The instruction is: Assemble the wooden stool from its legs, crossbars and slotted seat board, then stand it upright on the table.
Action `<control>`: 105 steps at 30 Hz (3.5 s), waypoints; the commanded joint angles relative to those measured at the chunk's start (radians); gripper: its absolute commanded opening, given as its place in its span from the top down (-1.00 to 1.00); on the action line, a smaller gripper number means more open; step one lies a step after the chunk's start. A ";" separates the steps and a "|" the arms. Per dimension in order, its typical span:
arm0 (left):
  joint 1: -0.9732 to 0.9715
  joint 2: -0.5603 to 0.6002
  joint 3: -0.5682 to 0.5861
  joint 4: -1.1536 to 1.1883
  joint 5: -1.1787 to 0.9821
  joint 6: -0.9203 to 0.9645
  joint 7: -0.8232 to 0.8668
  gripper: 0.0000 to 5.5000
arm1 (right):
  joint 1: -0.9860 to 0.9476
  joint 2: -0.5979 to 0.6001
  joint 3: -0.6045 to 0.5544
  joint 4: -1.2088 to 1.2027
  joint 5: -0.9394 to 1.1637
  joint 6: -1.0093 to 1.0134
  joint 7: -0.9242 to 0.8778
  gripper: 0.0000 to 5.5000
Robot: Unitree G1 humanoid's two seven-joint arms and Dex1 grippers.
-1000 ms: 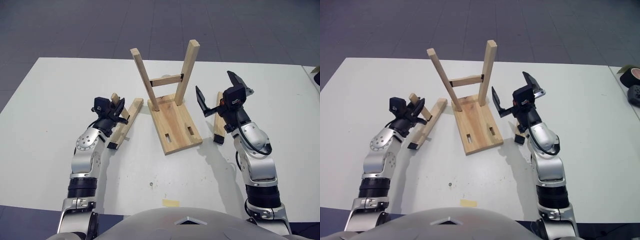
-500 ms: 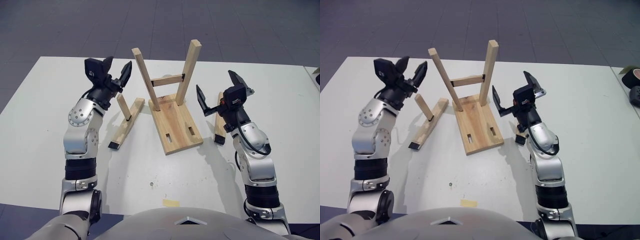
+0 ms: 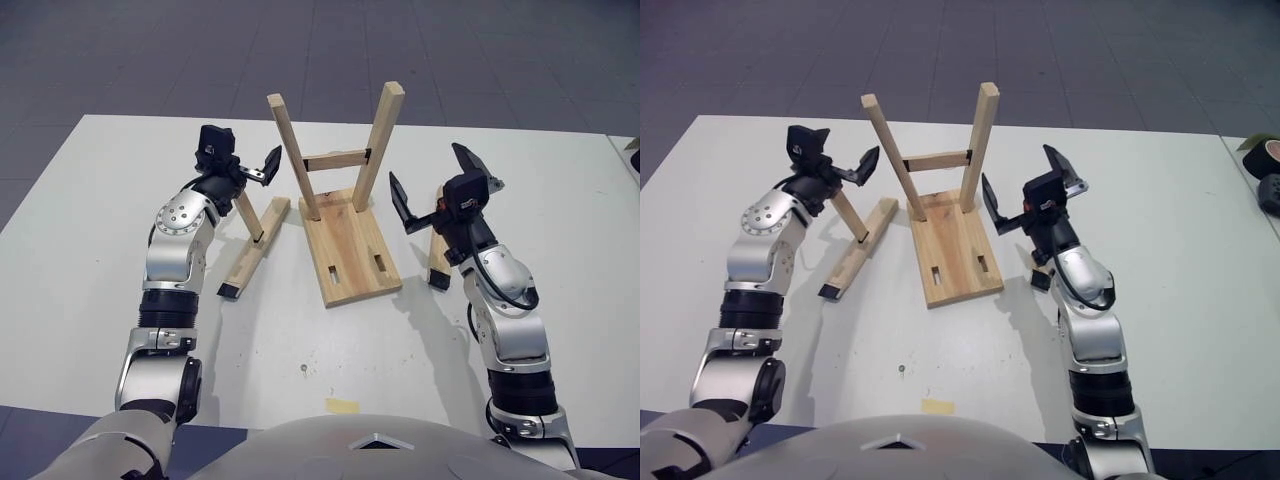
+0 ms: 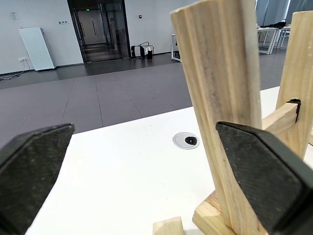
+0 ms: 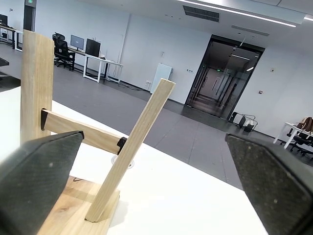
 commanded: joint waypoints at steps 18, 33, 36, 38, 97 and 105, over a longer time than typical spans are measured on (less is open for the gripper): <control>0.366 0.262 0.135 -0.602 -0.210 0.617 -0.084 -0.96 | 0.075 0.032 0.019 -0.034 -0.025 -0.007 -0.045 -0.96; 0.392 0.291 -0.158 -0.240 0.020 0.457 -0.201 -0.63 | 0.086 0.034 0.019 -0.030 -0.037 -0.003 -0.052 -0.96; 0.380 0.321 -0.176 -0.233 0.049 0.445 -0.223 -0.41 | 0.097 0.038 0.022 -0.032 -0.043 -0.007 -0.058 -0.96; 0.380 0.353 -0.197 -0.230 0.066 0.434 -0.256 -0.28 | 0.100 0.045 0.028 -0.035 -0.051 -0.009 -0.067 -0.96; 0.102 0.166 -0.266 -0.560 0.123 -0.040 -0.286 0.25 | -0.176 0.065 -0.224 -0.098 1.183 0.318 -0.332 -0.96; 0.104 0.150 -0.275 -0.608 0.065 0.022 -0.331 0.25 | -0.146 0.039 -0.239 -0.132 1.338 0.381 -0.159 -0.57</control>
